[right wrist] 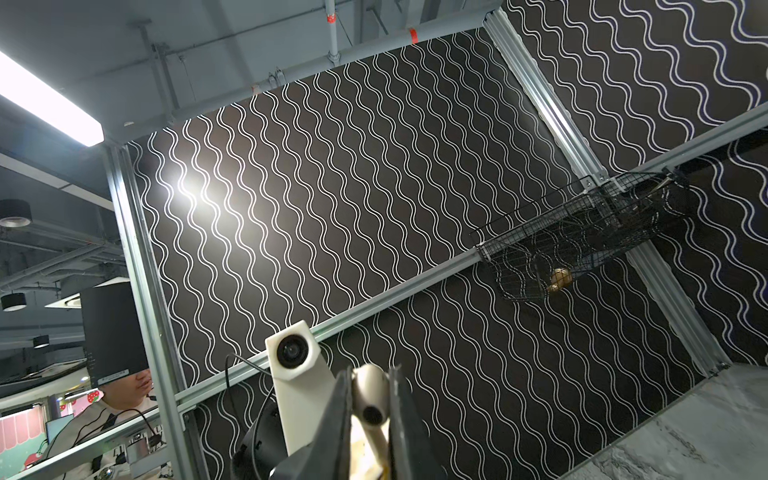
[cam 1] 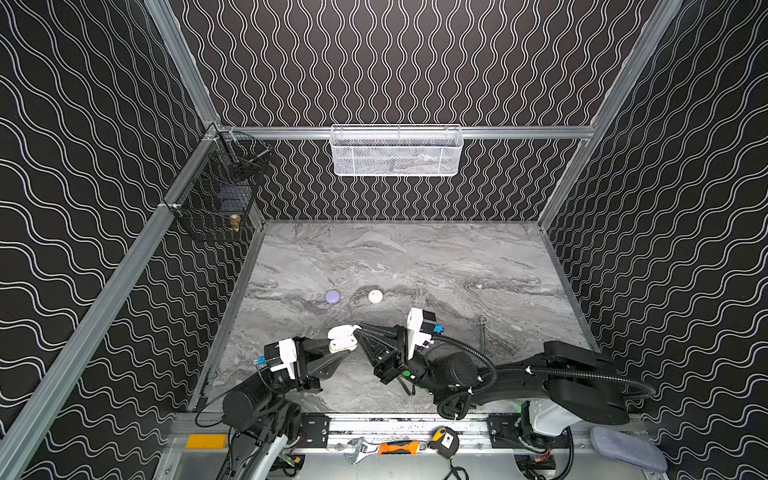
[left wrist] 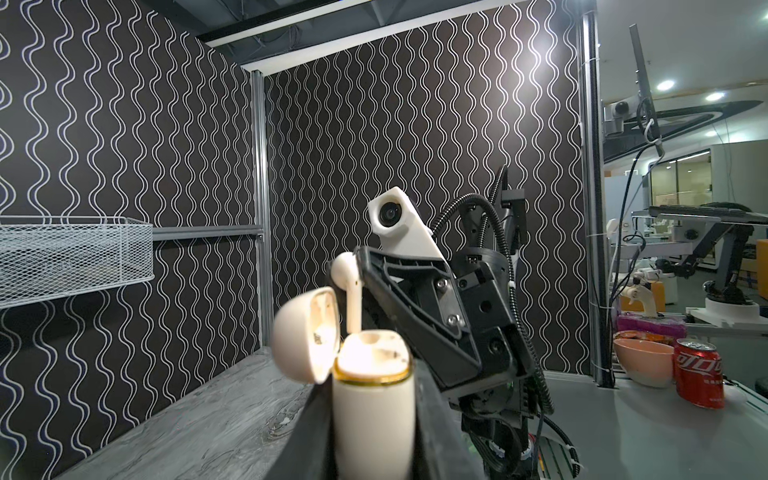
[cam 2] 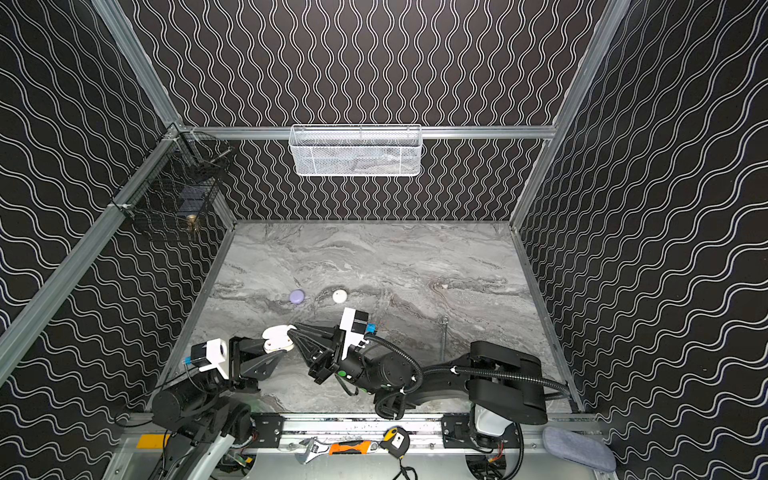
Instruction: Insert the wireless bluetooth earbuds into the charging case
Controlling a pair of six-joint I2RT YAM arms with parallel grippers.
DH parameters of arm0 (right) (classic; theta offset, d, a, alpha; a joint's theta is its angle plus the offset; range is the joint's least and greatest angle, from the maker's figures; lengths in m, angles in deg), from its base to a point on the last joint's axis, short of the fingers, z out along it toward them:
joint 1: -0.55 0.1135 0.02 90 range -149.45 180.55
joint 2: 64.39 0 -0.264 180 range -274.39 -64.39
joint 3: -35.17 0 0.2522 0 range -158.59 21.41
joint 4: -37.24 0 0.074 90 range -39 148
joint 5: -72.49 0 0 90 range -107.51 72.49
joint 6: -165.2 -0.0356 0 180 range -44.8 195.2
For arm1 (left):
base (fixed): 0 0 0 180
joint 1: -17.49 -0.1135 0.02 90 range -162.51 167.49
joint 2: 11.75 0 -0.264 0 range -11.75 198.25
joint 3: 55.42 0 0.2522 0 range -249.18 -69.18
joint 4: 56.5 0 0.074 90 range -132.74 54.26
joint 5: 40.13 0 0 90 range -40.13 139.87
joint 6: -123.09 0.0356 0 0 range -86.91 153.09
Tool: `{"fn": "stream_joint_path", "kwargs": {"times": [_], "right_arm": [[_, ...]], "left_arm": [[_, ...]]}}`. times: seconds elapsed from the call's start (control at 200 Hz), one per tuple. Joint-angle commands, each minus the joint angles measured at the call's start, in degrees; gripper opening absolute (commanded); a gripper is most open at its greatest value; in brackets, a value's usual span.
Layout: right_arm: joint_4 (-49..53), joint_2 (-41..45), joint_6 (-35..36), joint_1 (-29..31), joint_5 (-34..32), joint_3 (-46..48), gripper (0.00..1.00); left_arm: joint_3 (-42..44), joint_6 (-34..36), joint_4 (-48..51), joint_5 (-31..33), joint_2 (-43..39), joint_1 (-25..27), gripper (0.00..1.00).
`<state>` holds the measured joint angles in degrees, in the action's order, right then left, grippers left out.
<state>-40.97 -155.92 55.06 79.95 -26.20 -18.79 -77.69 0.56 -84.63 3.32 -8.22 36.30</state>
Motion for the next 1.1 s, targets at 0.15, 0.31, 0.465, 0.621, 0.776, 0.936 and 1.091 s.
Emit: {"fn": "stream_joint_path", "kwargs": {"times": [0.15, 0.31, 0.465, 0.621, 0.776, 0.936, 1.091], "right_arm": [[-2.56, -1.48, -0.69, 0.75, 3.58, -0.05, 0.00], [-3.49, -1.81, -1.28, 1.10, 3.59, 0.04, 0.00], [-3.44, -2.23, -1.21, 1.54, 3.53, 0.04, 0.00], [-3.40, -2.69, -1.32, 1.86, 3.82, -0.22, 0.00], [-3.80, -2.89, -1.06, 2.09, 3.46, -0.05, 0.00], [-4.03, -2.70, -0.68, 2.18, 2.80, 0.47, 0.00], [-4.13, -2.45, -0.51, 2.35, 3.24, 0.68, 0.00]], "left_arm": [[-1.02, 1.52, -0.19, 1.72, -1.07, 0.00, 0.00], [-0.80, 1.80, 0.04, 1.96, -1.00, 0.00, 0.00], [-0.71, 2.11, 0.36, 2.33, -1.36, 0.00, 0.00], [-0.90, 2.74, 1.92, 2.85, -1.91, -0.04, 0.00], [-1.58, 3.77, 4.74, 3.70, -2.54, 0.00, 0.00], [-1.57, 3.90, 4.93, 4.01, -2.71, 0.00, 0.00], [-1.26, 4.14, 4.33, 4.35, -2.08, -0.04, 0.00]]}}
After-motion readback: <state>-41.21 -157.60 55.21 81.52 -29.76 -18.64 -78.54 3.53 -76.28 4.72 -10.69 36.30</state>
